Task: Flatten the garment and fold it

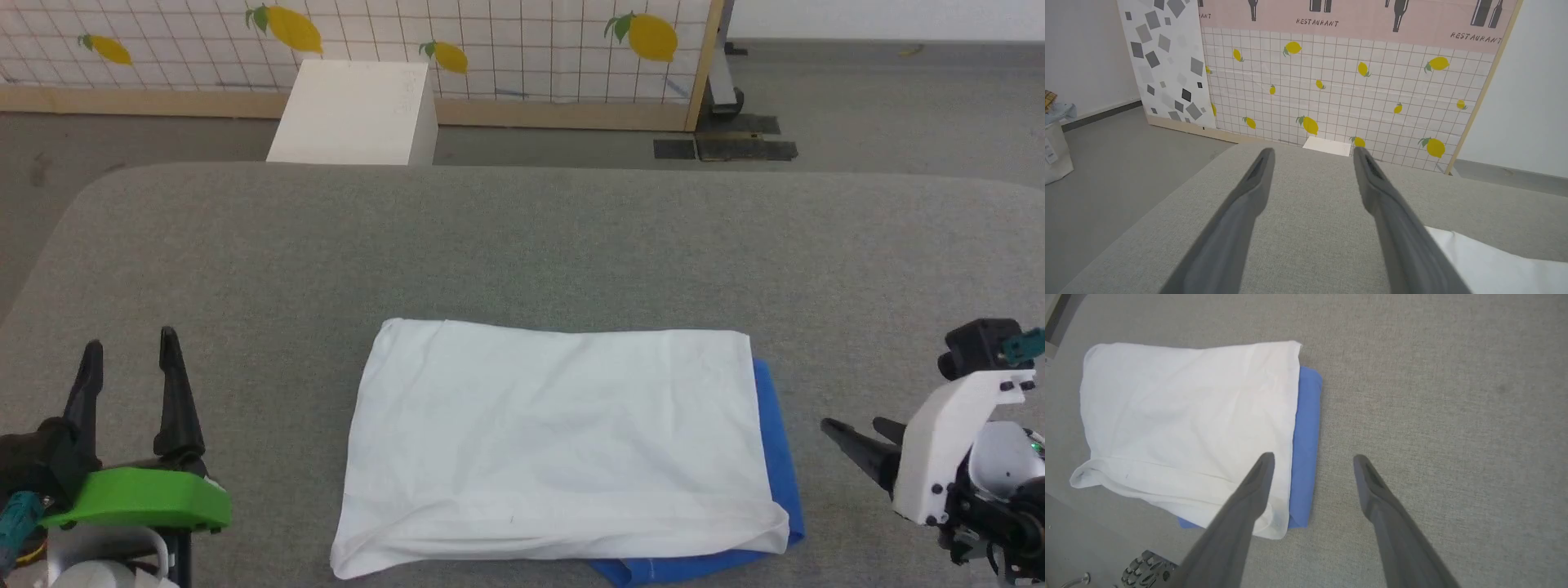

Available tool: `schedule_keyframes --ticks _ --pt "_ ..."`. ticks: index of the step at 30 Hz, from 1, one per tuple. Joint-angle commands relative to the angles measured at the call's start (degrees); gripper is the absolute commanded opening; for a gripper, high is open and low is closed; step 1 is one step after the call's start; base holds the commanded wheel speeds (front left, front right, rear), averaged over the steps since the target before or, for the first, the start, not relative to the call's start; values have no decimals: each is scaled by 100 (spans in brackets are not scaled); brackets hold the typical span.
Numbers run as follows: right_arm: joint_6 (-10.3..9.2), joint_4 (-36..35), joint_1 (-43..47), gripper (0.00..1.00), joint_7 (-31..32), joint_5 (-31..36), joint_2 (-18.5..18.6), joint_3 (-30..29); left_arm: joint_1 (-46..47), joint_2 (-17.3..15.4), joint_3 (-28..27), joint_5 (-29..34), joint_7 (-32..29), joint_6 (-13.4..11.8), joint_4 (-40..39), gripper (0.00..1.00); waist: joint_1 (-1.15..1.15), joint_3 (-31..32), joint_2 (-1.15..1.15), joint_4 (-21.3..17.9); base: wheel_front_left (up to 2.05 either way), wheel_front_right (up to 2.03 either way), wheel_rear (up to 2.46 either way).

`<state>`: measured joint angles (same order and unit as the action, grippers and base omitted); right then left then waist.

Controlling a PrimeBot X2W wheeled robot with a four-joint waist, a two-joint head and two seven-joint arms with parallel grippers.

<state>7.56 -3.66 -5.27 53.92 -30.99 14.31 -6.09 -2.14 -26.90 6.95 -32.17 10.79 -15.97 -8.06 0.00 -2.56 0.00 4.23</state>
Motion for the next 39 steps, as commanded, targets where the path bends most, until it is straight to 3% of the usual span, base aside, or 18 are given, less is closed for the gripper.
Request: schedule_keyframes --ticks 1,5,12,19,29,30,31,32,33,39 --pt "-8 182 -150 100 -14 -54 69 134 157 34 7 261 215 47 -29 100 0 -217 0 76 0 0 0" --pt "-8 681 -378 100 -14 -236 294 594 395 211 10 855 409 101 -164 100 0 -452 0 191 0 0 0" --pt "-8 1357 -650 100 -311 -484 452 1089 537 838 -182 1535 418 313 -451 100 0 -783 0 340 0 0 0" --pt "-8 1788 -797 100 -571 -662 395 1676 479 1194 -370 1726 419 662 -243 100 0 -882 0 375 0 0 0" --pt "-8 2132 -1081 100 -865 -823 336 2391 505 1394 -464 1861 420 1061 120 100 0 -867 0 382 0 0 0" --pt "-8 2191 -1098 84 -859 -818 346 2409 507 1404 -465 1869 420 1085 152 100 0 -863 0 377 0 0 0" --pt "-8 2247 -1125 33 -870 -814 357 2428 511 1421 -474 1879 420 1110 180 100 0 -857 0 370 0 0 0" --pt "-8 2284 -1147 9 -903 -804 366 2421 506 1433 -470 1879 420 1136 213 100 0 -854 0 364 0 0 0" --pt "-8 2331 -1172 0 -933 -804 373 2407 510 1449 -477 1887 420 1159 237 100 0 -850 0 356 0 0 0" --pt "-8 2508 -1299 0 -1144 -863 430 2087 493 1526 -515 1928 420 1255 326 100 0 -822 0 285 0 0 0"
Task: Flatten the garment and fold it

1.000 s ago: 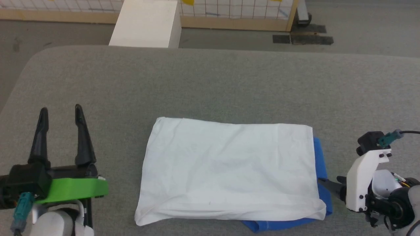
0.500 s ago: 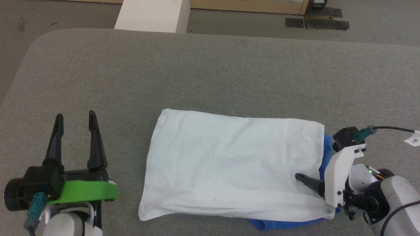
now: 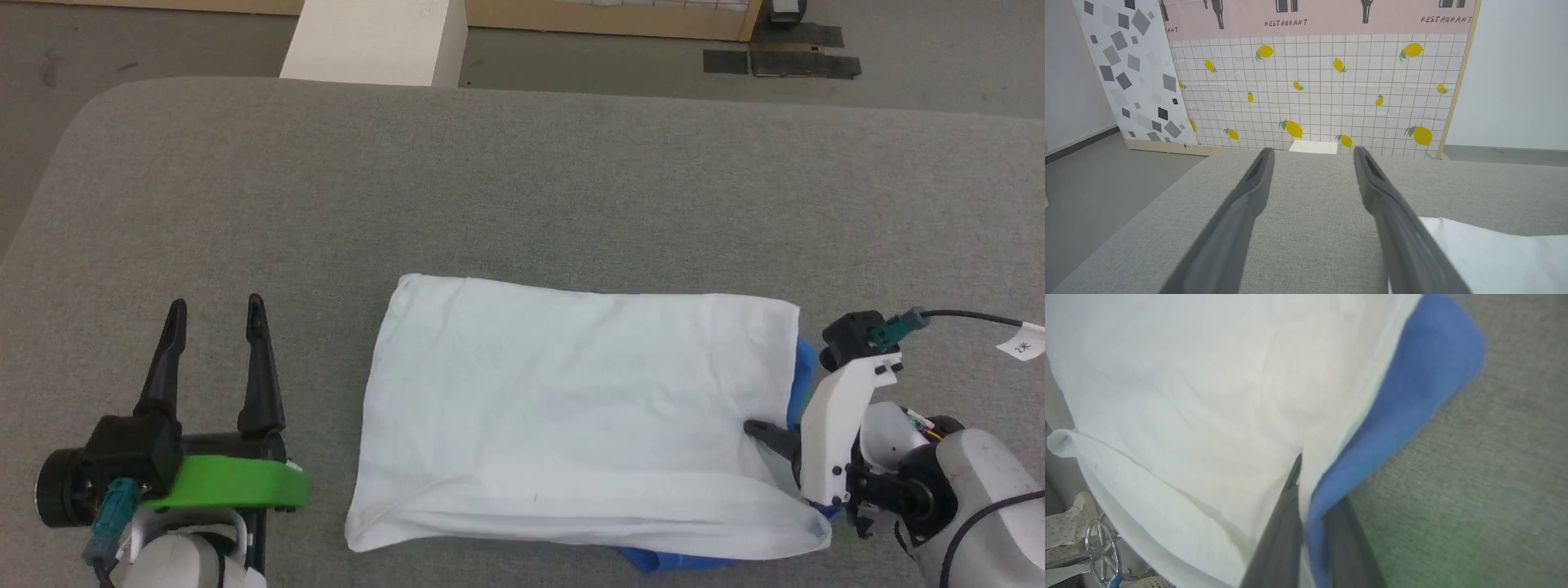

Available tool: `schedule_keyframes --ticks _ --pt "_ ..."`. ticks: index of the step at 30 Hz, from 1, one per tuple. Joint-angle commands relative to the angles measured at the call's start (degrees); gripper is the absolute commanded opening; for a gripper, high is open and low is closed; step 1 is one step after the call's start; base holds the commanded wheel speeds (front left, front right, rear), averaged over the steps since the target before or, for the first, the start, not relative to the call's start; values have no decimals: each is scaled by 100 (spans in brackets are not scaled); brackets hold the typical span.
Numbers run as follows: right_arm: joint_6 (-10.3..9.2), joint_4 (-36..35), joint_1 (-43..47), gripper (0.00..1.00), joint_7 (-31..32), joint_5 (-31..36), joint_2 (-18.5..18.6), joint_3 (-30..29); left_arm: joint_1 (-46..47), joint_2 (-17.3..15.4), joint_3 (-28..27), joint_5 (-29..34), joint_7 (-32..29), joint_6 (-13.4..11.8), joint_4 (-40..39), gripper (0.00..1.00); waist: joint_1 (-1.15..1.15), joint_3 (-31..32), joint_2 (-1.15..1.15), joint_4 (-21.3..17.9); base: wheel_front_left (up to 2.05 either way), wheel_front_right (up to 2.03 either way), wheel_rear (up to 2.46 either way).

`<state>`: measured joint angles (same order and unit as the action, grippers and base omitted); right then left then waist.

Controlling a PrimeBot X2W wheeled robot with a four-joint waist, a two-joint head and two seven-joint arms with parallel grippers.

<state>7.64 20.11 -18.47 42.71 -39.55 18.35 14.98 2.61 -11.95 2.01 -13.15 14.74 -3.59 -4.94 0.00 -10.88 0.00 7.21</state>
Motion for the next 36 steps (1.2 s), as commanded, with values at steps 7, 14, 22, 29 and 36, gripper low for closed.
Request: schedule_keyframes --ticks 7,14,22,29,36 --pt "-15 301 68 0 -89 37 372 -697 -39 91 -7 -53 20 137 236 100 0 73 0 -90 0 0 0" --pt "-15 562 184 0 59 547 782 -1561 -21 59 70 -189 -215 230 445 100 0 119 0 -169 0 0 0" --pt "-15 140 183 0 650 1234 836 -1767 12 26 142 -229 -378 237 553 100 0 305 0 -285 0 0 0" --pt "-15 -1586 392 0 1787 1132 889 -1097 -90 3 123 -282 -393 194 507 100 0 451 0 -384 0 0 0" --pt "-15 -2327 210 0 1975 1037 468 -351 -86 17 161 -329 -379 191 449 100 0 354 0 -332 0 0 0"
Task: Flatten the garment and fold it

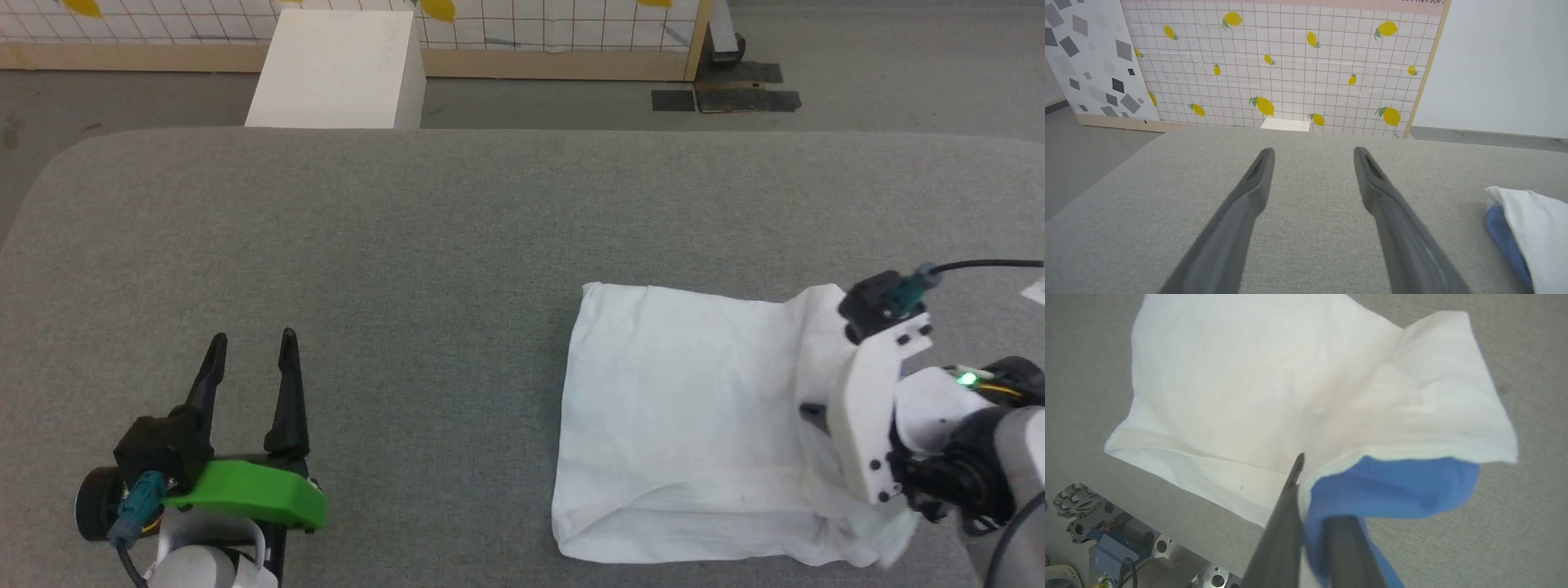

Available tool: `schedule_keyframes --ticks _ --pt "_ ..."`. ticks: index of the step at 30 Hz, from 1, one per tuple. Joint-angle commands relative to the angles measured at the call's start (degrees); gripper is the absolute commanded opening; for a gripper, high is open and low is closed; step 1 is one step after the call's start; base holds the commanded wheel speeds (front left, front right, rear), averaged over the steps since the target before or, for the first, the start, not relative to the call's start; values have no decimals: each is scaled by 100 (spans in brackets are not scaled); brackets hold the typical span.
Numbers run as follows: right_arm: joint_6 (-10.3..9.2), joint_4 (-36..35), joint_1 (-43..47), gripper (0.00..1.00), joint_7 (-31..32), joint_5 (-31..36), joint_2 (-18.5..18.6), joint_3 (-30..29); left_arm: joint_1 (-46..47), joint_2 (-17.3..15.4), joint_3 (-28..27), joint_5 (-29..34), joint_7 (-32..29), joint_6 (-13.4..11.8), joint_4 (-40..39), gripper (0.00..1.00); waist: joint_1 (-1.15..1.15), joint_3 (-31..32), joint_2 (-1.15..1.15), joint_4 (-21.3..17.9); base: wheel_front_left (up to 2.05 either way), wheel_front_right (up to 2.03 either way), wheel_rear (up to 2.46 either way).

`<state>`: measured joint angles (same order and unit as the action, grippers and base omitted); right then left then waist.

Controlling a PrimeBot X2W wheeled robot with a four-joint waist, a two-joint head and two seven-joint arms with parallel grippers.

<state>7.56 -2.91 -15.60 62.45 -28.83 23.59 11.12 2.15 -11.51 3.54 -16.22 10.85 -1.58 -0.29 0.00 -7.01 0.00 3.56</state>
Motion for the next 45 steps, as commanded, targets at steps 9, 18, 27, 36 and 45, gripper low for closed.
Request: schedule_keyframes --ticks 9,18,27,36,45 --pt "-8 465 -790 0 -382 96 -494 1078 27 11 38 -111 55 -8 14 100 0 -245 0 283 0 0 0" --pt "-8 1141 -1360 0 -665 4 -764 1814 83 50 48 -198 134 -4 97 100 0 -409 0 428 0 0 0" --pt "-8 1954 -1623 0 -991 10 -962 2245 158 91 113 -243 189 11 188 100 0 -463 0 501 0 0 0" --pt "-8 1856 -1800 100 -1464 -232 -1118 2521 80 44 101 -299 208 10 292 100 0 -215 0 427 0 0 0" --pt "-8 1351 -1856 100 -1955 -660 -1312 3004 -6 -39 113 -335 128 2 227 100 0 74 0 310 0 0 0"
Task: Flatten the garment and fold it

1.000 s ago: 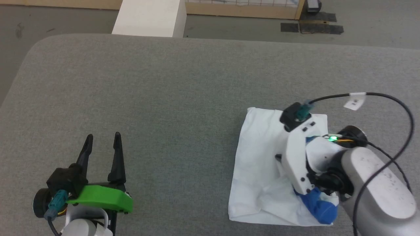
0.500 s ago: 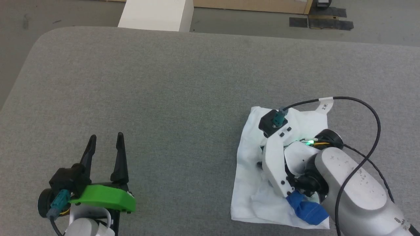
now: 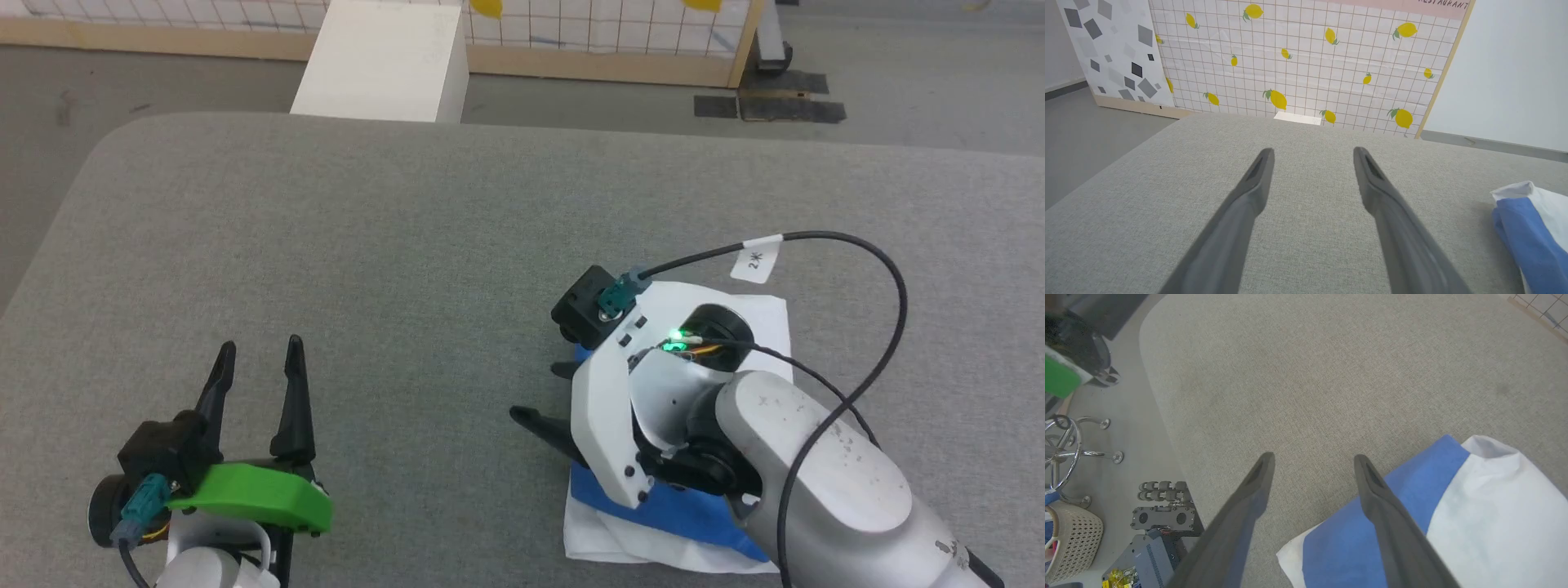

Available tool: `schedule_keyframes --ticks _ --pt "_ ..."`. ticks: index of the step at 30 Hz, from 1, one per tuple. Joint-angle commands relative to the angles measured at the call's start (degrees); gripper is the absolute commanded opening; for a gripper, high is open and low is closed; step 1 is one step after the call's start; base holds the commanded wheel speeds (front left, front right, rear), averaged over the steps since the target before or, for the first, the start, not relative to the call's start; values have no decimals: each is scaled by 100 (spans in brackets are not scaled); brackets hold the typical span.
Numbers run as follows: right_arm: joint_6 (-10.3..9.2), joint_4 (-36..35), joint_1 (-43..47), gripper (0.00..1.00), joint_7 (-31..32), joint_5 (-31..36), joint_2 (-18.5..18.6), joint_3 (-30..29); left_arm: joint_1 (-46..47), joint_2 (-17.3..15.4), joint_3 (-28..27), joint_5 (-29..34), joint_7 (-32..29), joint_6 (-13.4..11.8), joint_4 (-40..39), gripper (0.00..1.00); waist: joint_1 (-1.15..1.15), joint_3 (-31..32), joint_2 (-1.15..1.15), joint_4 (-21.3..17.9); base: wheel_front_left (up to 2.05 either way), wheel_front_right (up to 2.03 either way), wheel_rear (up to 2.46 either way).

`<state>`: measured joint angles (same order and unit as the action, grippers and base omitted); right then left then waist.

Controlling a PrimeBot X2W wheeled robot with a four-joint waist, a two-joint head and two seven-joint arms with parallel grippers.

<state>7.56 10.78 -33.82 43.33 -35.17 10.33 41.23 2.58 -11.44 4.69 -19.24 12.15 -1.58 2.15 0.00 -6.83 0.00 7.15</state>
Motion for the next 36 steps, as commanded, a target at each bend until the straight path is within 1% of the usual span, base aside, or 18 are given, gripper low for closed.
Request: schedule_keyframes --ticks 1,4,6,8,11,15,17,21,23,26,32,36 --pt "-8 -70 -27 100 -117 -55 23 -17 -63 -58 -1 -34 -10 -1 -28 100 0 84 0 -71 0 0 0" --pt "-8 -252 36 100 -409 -85 67 -221 -93 -94 11 -16 -35 -16 -72 100 0 151 0 -136 0 0 0" --pt "-8 -373 139 100 -647 -14 115 -504 -112 -112 20 9 -38 -41 -108 100 0 206 0 -194 0 0 0" --pt "-8 -464 292 100 -873 197 167 -879 -133 -126 35 50 -30 -72 -152 100 0 249 0 -262 0 0 0" --pt "-8 -540 654 100 -1109 653 164 -1642 -166 -152 53 145 7 -138 -197 100 0 317 0 -367 0 0 0" --pt "-8 -650 1234 100 -1124 1250 -11 -2594 -179 -174 79 303 67 -251 -277 100 0 313 0 -474 0 0 0" --pt "-8 -680 1520 100 -1061 1555 -107 -2979 -161 -172 109 368 92 -287 -295 100 0 279 0 -502 0 0 0" --pt "-8 -649 1971 100 -830 2056 -342 -3538 -99 -153 189 497 123 -361 -291 100 0 147 0 -538 0 0 0" --pt "-8 -585 2082 100 -714 2227 -432 -3659 -56 -135 237 521 131 -363 -265 100 0 72 0 -538 0 0 0" --pt "-8 -441 2125 100 -586 2345 -530 -3691 7 -88 266 520 150 -384 -248 100 0 -42 0 -520 0 0 0" --pt "-8 76 2009 100 -233 2652 -627 -3573 135 -48 301 499 185 -377 -188 100 0 -239 0 -451 0 0 0" --pt "-8 467 1917 100 -164 2776 -650 -3490 203 -38 310 480 204 -365 -149 100 0 -311 0 -408 0 0 0"
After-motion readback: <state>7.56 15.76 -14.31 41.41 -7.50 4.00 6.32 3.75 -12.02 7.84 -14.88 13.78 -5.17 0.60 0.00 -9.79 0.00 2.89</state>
